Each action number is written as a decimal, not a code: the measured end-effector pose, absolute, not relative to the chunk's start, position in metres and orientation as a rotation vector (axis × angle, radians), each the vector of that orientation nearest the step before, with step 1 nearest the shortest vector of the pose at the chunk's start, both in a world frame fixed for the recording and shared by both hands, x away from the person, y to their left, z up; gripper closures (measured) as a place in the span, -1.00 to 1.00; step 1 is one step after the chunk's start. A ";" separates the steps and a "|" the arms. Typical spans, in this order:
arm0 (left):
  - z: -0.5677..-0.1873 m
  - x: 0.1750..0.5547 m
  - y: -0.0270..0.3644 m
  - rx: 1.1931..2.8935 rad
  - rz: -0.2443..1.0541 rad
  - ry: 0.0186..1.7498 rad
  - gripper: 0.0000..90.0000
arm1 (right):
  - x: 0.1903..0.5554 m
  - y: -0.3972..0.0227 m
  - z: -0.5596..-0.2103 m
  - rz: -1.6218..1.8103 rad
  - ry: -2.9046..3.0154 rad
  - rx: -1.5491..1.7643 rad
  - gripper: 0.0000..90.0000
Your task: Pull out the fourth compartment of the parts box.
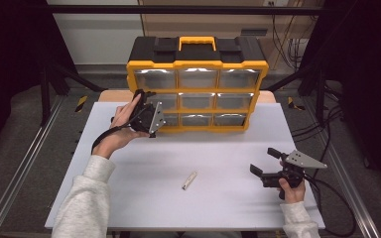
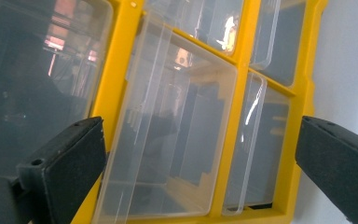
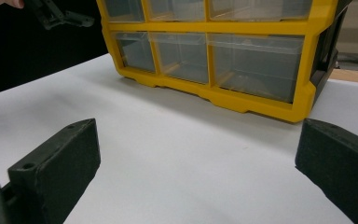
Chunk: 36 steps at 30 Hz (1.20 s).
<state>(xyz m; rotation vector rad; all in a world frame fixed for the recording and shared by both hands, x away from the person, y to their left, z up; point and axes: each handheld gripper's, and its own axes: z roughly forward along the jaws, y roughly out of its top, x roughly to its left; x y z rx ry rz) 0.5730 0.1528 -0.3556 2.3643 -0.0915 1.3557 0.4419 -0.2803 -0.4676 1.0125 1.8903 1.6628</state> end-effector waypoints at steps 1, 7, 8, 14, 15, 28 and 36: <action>-0.357 0.574 0.152 2.366 1.374 -0.098 -0.96 | 0.442 -0.280 -0.468 1.663 1.891 1.012 -0.99; -0.358 0.574 0.150 2.366 1.427 -0.148 -0.95 | 0.442 -0.281 -0.468 1.662 1.893 1.013 -0.99; -0.358 0.574 0.150 2.366 1.427 -0.148 -0.95 | 0.442 -0.281 -0.468 1.661 1.893 1.014 -0.99; -0.361 0.574 0.148 2.383 1.463 -0.198 -0.93 | 0.442 -0.280 -0.468 1.663 1.892 1.014 -0.99; -0.362 0.575 0.147 2.378 1.465 -0.214 -0.93 | 0.442 -0.281 -0.468 1.664 1.891 1.013 -0.99; -0.367 0.576 0.147 2.385 1.521 -0.235 -0.89 | 0.442 -0.281 -0.468 1.664 1.893 1.014 -0.99; -0.368 0.578 0.150 2.366 1.556 -0.232 -0.76 | 0.442 -0.281 -0.468 1.663 1.893 1.015 -0.99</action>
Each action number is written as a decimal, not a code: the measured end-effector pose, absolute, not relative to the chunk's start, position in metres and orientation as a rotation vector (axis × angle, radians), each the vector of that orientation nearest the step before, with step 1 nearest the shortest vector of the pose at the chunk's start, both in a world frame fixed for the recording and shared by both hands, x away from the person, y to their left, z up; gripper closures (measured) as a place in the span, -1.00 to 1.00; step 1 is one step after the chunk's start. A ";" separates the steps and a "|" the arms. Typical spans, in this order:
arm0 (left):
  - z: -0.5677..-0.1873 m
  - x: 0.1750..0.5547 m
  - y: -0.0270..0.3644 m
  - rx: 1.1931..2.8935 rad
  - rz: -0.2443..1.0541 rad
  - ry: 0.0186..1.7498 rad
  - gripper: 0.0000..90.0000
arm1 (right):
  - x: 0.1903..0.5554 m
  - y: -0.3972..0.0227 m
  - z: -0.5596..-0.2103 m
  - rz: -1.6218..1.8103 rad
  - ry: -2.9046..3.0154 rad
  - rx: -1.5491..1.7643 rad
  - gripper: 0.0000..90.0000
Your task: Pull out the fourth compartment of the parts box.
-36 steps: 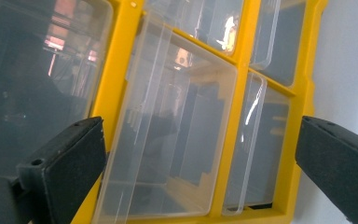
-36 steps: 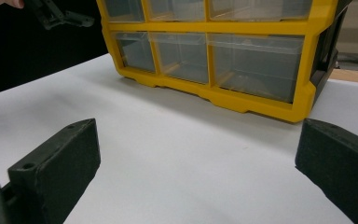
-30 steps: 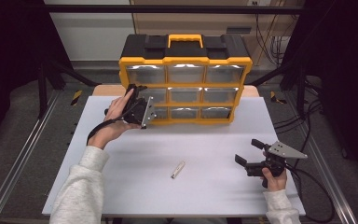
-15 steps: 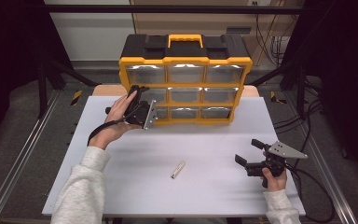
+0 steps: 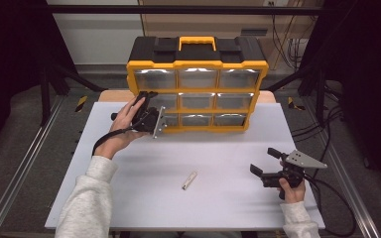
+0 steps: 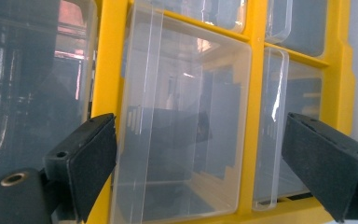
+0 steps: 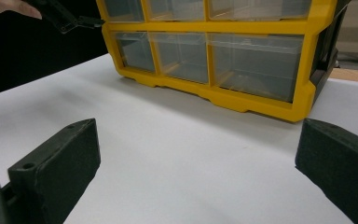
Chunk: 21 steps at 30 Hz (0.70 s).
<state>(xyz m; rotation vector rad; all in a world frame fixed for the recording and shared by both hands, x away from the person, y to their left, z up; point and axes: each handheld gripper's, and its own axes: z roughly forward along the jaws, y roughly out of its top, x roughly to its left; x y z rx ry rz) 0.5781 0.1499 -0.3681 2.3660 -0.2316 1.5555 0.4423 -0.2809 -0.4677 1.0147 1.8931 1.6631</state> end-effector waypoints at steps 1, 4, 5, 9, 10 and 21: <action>-0.368 0.578 0.150 2.359 1.563 -0.234 -0.74 | 0.442 -0.281 -0.468 1.664 1.893 1.016 -0.99; -0.368 0.577 0.150 2.359 1.580 -0.237 -0.67 | 0.442 -0.281 -0.468 1.665 1.893 1.016 -0.99; -0.368 0.577 0.151 2.354 1.586 -0.236 -0.67 | 0.442 -0.281 -0.468 1.665 1.893 1.016 -0.99; -0.370 0.576 0.150 2.337 1.639 -0.256 -0.57 | 0.442 -0.281 -0.468 1.664 1.894 1.016 -0.99; -0.370 0.576 0.150 2.334 1.652 -0.264 -0.53 | 0.442 -0.281 -0.468 1.664 1.894 1.016 -0.99; -0.372 0.575 0.151 2.314 1.716 -0.294 -0.34 | 0.442 -0.281 -0.468 1.662 1.894 1.019 -0.99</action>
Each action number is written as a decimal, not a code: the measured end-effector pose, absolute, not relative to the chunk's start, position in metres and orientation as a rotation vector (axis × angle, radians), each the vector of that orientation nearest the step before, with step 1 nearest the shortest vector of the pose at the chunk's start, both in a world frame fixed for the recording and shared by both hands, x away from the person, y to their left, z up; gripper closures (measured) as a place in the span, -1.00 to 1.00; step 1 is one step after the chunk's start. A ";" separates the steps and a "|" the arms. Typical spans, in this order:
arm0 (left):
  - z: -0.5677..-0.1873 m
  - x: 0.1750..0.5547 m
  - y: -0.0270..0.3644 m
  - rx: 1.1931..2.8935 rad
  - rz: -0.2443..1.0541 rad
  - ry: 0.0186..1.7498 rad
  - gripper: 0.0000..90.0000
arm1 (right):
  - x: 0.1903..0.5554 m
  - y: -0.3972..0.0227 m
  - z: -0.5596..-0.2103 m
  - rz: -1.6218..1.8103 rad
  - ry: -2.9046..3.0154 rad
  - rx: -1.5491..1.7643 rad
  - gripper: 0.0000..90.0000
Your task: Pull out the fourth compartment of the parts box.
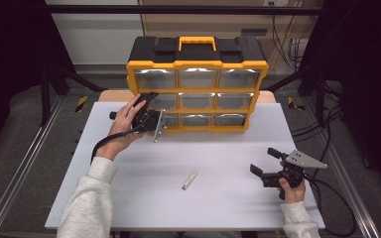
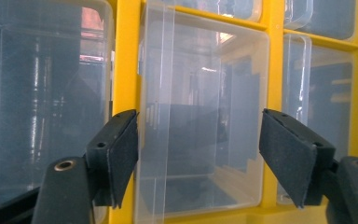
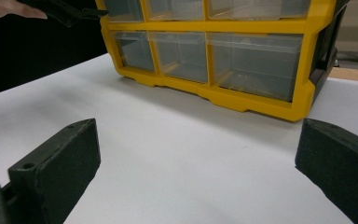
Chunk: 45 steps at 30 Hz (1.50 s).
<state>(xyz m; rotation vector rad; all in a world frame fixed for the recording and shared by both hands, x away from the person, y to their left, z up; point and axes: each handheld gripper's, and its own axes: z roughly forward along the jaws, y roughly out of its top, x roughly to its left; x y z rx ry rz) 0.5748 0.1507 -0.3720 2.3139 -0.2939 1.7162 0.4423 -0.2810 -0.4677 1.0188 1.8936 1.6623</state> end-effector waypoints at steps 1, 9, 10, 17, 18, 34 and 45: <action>-0.373 0.574 0.151 2.300 1.732 -0.294 -0.31 | 0.442 -0.281 -0.468 1.664 1.893 1.018 -0.99; -0.374 0.574 0.152 2.258 1.791 -0.304 -0.05 | 0.442 -0.281 -0.468 1.663 1.895 1.019 -0.99; -0.373 0.573 0.152 2.248 1.805 -0.303 0.00 | 0.442 -0.281 -0.468 1.663 1.895 1.019 -0.99; -0.375 0.573 0.151 2.231 1.848 -0.311 0.13 | 0.442 -0.281 -0.468 1.663 1.896 1.019 -0.99; -0.375 0.573 0.151 2.228 1.849 -0.310 0.15 | 0.442 -0.281 -0.468 1.663 1.895 1.018 -0.99; -0.375 0.572 0.150 2.196 1.917 -0.324 0.42 | 0.443 -0.281 -0.468 1.663 1.895 1.018 -0.99; -0.374 0.571 0.150 2.191 1.964 -0.357 0.53 | 0.442 -0.281 -0.468 1.665 1.897 1.018 -0.99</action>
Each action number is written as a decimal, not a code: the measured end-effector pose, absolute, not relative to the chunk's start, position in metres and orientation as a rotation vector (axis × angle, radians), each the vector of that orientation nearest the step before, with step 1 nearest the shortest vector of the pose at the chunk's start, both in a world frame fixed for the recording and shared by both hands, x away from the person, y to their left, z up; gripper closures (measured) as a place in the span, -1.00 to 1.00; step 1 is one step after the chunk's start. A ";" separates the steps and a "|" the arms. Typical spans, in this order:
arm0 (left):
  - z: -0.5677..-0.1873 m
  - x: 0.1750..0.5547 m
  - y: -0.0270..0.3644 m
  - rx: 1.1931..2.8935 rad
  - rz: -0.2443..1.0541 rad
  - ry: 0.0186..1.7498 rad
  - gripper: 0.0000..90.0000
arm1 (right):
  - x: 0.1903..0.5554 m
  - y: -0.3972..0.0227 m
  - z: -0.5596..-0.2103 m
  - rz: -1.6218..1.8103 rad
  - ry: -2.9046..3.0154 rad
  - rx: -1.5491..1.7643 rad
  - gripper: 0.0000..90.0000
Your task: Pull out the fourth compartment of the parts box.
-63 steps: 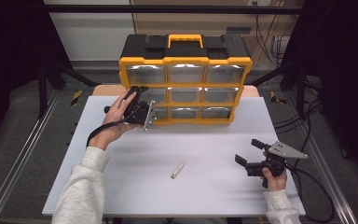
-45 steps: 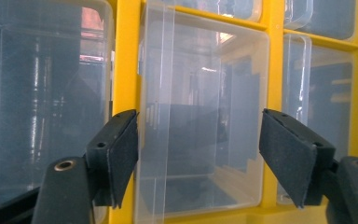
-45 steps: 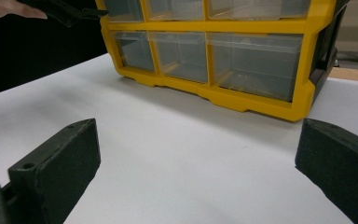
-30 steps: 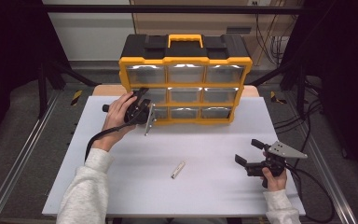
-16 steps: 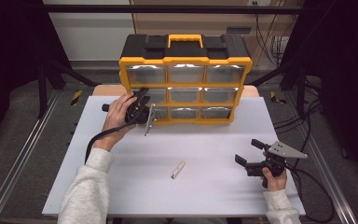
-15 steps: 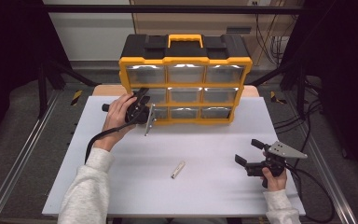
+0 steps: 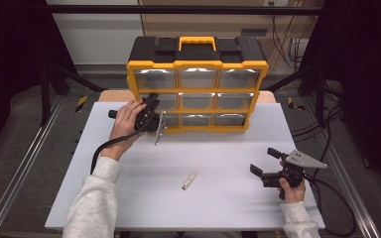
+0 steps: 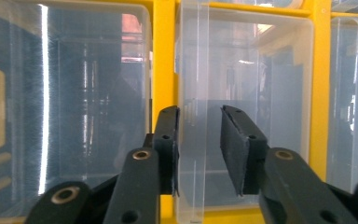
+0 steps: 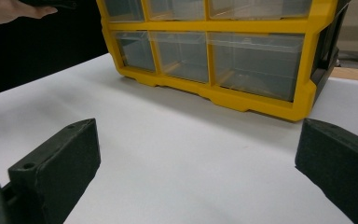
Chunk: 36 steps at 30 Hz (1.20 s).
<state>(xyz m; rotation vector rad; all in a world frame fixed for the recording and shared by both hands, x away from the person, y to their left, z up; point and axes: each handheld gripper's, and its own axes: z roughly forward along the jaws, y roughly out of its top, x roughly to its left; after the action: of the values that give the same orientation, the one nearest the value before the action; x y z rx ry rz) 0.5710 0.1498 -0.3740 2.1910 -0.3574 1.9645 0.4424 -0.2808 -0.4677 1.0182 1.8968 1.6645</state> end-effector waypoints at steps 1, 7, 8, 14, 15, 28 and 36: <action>-0.374 0.571 0.150 2.189 1.970 -0.365 0.61 | 0.443 -0.281 -0.468 1.663 1.898 1.017 -0.99; -0.374 0.570 0.149 2.176 2.003 -0.395 0.70 | 0.443 -0.281 -0.468 1.665 1.896 1.017 -0.99; -0.374 0.570 0.149 2.177 2.005 -0.399 0.70 | 0.442 -0.281 -0.468 1.665 1.898 1.018 -0.99; -0.374 0.570 0.148 2.177 2.015 -0.402 0.71 | 0.443 -0.281 -0.468 1.665 1.900 1.016 -0.99; -0.374 0.570 0.148 2.178 2.015 -0.404 0.71 | 0.443 -0.281 -0.468 1.665 1.900 1.015 -0.99; -0.375 0.569 0.149 2.166 2.031 -0.413 0.73 | 0.443 -0.281 -0.468 1.663 1.898 1.014 -0.99; -0.375 0.567 0.149 2.166 2.032 -0.413 0.73 | 0.443 -0.281 -0.468 1.666 1.899 1.018 -0.99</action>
<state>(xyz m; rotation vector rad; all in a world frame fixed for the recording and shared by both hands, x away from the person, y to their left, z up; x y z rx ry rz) 0.5674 0.1487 -0.3752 2.1664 -0.4129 2.0319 0.4425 -0.2809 -0.4679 1.0184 1.8986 1.6656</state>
